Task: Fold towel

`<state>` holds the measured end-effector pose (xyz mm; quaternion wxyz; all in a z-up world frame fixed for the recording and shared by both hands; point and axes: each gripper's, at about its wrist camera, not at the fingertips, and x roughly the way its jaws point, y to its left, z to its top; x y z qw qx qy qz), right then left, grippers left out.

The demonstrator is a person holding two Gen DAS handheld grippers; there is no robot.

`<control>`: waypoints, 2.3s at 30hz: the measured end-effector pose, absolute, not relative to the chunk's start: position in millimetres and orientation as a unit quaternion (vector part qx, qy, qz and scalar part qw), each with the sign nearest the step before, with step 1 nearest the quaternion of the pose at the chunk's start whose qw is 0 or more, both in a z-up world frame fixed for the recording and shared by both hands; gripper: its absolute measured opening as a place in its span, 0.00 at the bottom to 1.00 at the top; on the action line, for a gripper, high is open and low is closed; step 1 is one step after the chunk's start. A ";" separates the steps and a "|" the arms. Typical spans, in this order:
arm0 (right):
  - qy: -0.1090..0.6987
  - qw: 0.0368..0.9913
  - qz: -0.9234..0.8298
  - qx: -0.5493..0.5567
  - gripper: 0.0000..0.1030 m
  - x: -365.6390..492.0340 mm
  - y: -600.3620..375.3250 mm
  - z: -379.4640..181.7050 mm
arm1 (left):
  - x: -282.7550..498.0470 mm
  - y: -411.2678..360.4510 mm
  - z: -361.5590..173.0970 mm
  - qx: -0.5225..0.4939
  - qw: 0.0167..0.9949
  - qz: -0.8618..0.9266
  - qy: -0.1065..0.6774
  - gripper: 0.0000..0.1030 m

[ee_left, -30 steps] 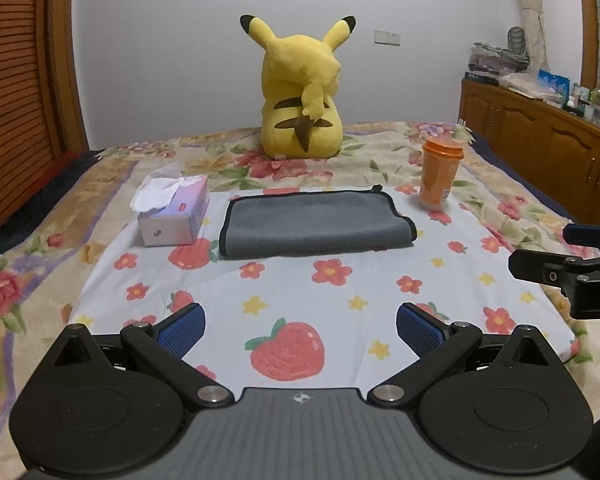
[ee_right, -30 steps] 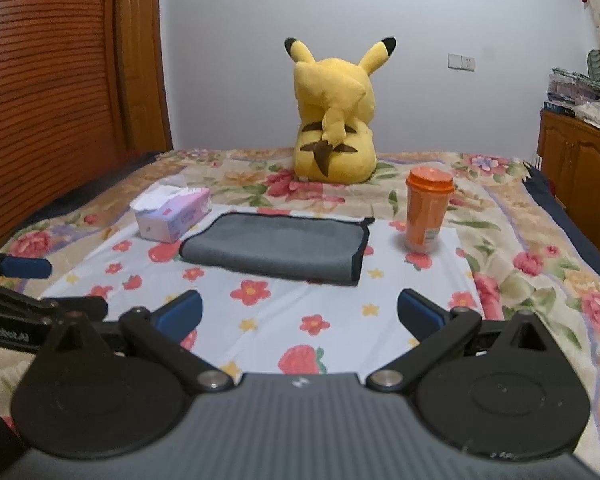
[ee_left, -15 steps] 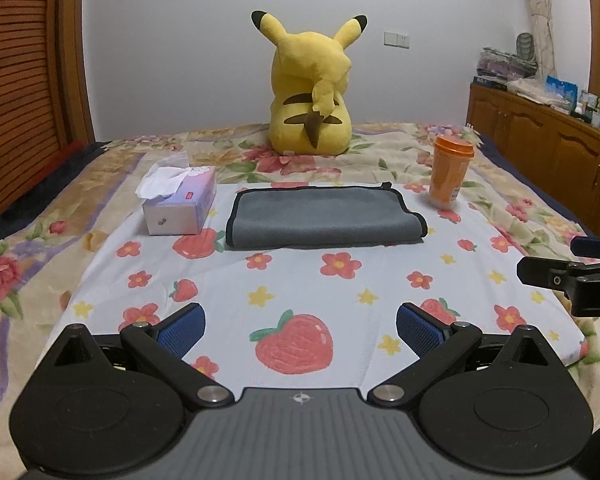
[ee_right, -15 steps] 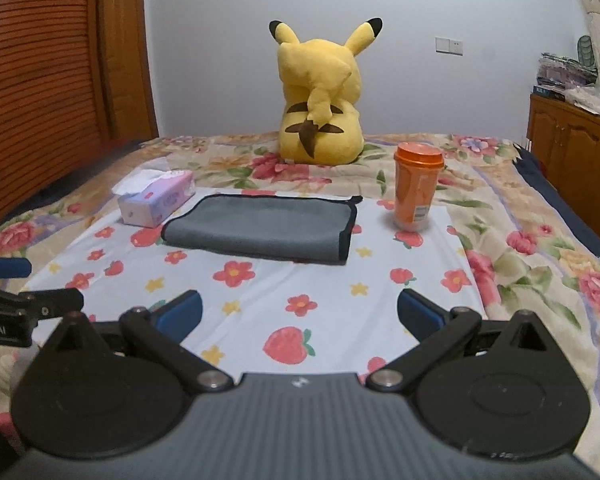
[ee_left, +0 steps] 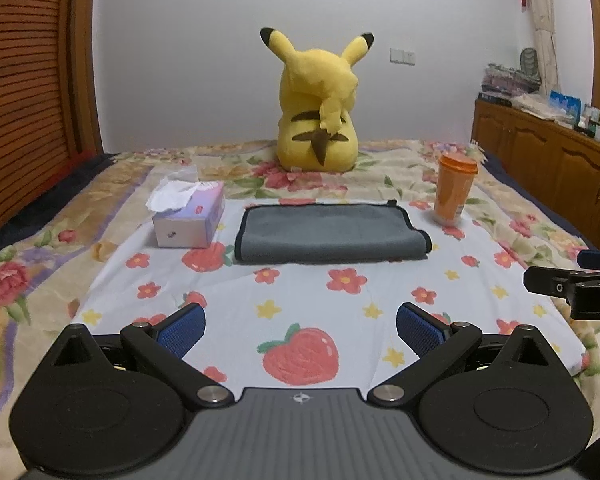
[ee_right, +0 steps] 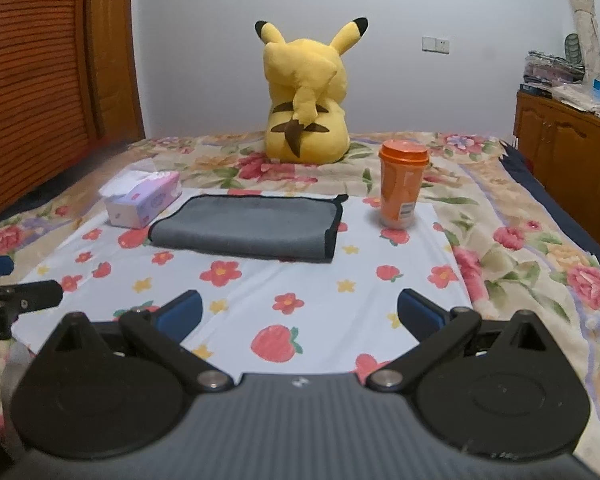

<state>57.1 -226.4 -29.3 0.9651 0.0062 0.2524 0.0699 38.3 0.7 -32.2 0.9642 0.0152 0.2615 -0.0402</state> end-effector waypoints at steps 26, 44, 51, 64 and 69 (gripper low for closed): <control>0.189 0.980 0.062 0.013 1.00 43.9 -232.3 -17.8 | 17.1 -3.5 -17.7 0.037 0.983 -0.041 0.174 1.00; 0.148 0.987 0.056 0.015 1.00 33.4 -237.0 -11.3 | 10.4 -4.2 -14.7 0.040 0.988 -0.039 0.147 1.00; 0.136 0.989 0.051 0.019 1.00 31.3 -240.0 -9.6 | 8.7 -4.1 -13.5 0.038 0.989 -0.037 0.140 1.00; 0.133 0.990 0.049 0.019 1.00 31.0 -239.8 -9.6 | 9.1 -3.7 -13.6 0.039 0.988 -0.038 0.141 1.00; 0.134 0.990 0.049 0.019 1.00 31.0 -239.7 -9.6 | 9.3 -3.8 -13.5 0.039 0.988 -0.038 0.142 1.00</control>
